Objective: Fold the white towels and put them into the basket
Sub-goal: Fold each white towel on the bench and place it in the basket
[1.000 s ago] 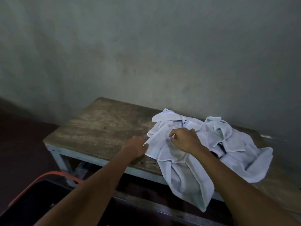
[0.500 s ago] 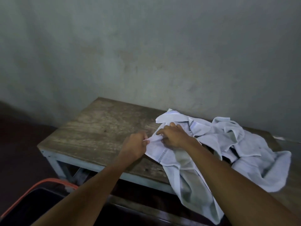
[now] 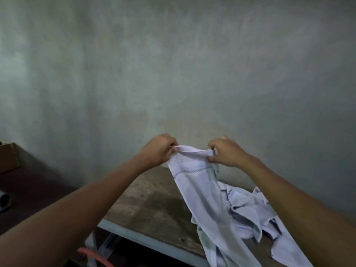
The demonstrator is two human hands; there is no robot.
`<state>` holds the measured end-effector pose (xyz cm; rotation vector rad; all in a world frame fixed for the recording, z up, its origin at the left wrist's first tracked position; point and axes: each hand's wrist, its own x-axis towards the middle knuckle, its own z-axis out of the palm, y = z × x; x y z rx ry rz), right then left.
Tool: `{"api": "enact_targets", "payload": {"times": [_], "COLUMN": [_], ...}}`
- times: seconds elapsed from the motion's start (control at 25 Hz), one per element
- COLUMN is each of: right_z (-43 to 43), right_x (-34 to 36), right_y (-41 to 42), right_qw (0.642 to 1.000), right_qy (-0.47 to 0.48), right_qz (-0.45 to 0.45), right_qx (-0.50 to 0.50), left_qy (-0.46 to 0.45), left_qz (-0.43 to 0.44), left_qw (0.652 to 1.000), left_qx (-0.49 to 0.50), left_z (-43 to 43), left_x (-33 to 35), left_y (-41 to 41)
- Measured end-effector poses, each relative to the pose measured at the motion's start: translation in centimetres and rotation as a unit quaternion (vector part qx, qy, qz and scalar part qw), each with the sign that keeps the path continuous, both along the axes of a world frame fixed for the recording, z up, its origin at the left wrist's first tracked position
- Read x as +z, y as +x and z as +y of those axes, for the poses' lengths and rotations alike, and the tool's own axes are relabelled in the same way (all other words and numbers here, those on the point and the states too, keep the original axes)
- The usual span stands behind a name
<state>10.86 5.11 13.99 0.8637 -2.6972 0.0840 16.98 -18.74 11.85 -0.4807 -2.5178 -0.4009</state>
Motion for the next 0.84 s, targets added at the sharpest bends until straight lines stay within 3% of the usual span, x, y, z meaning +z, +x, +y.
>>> {"api": "enact_targets", "payload": {"times": [0.28, 0.48, 0.68, 0.84], "right_z": [0.9, 2.6, 4.6, 5.0], "right_x": [6.9, 8.6, 9.9, 9.8], "right_y": [3.4, 4.9, 7.1, 8.6], "right_qw": [0.998, 0.956, 0.969, 0.944], "right_qy": [-0.043, -0.215, -0.144, -0.201], "right_qz": [-0.04, -0.184, -0.193, -0.252], "right_qx": [0.015, 0.076, 0.057, 0.066], "left_qy": [0.009, 0.037, -0.003, 0.009], "left_qz": [0.077, 0.086, 0.097, 0.077], "left_qw": [0.994, 0.993, 0.994, 0.997], "left_qx": [0.083, 0.073, 0.051, -0.002], "left_z": [-0.4, -0.2, 1.1, 2.5], "left_x": [7.3, 9.8, 11.3, 11.5], "left_y": [2.7, 4.1, 5.4, 6.0]}}
